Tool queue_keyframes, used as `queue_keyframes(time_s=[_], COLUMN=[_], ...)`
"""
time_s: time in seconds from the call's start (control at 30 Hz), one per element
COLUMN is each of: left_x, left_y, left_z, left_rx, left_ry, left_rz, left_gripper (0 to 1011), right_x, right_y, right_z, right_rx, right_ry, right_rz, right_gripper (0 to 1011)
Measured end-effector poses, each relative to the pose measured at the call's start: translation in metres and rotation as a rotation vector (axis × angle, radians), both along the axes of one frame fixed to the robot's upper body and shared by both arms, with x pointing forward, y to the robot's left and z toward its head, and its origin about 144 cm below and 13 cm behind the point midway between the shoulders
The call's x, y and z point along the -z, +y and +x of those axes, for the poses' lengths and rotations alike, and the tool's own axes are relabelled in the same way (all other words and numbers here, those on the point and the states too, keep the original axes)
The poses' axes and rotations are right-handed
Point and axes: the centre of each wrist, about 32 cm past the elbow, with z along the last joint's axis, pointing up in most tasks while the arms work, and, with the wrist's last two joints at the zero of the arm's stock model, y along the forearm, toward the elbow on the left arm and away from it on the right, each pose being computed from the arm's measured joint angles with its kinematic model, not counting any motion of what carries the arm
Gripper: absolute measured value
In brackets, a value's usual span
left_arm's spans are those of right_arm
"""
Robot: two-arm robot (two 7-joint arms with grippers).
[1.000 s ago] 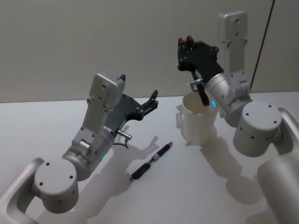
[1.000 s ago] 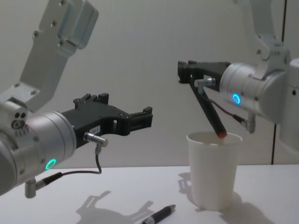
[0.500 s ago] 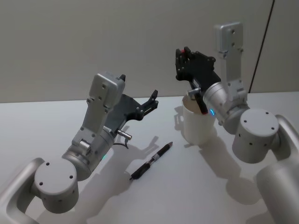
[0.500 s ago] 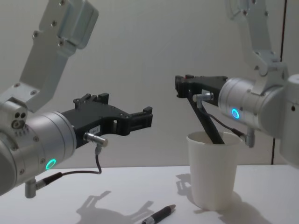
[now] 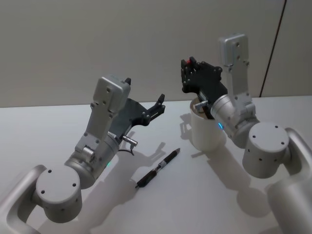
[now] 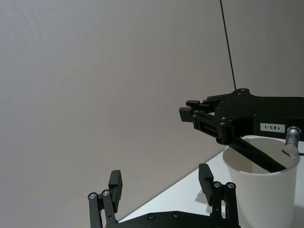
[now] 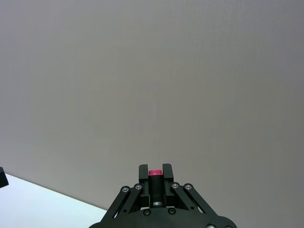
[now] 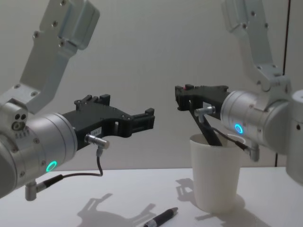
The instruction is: Place the pen into the pen holder.
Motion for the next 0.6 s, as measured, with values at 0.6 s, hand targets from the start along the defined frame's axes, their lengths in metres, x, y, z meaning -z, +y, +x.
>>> queue_keyframes(time_s=[0.6], left_x=[0.0000], left_y=[0.0000], left_z=[0.0000], left_rx=[0.000], left_ry=[0.000], left_rz=[0.000], left_gripper=[1001], right_x=[0.0091], right_y=[-0.0012], right_z=[-0.0088], right_rx=[0.010], right_ry=[0.015], right_rz=[-0.022], right_gripper=[165])
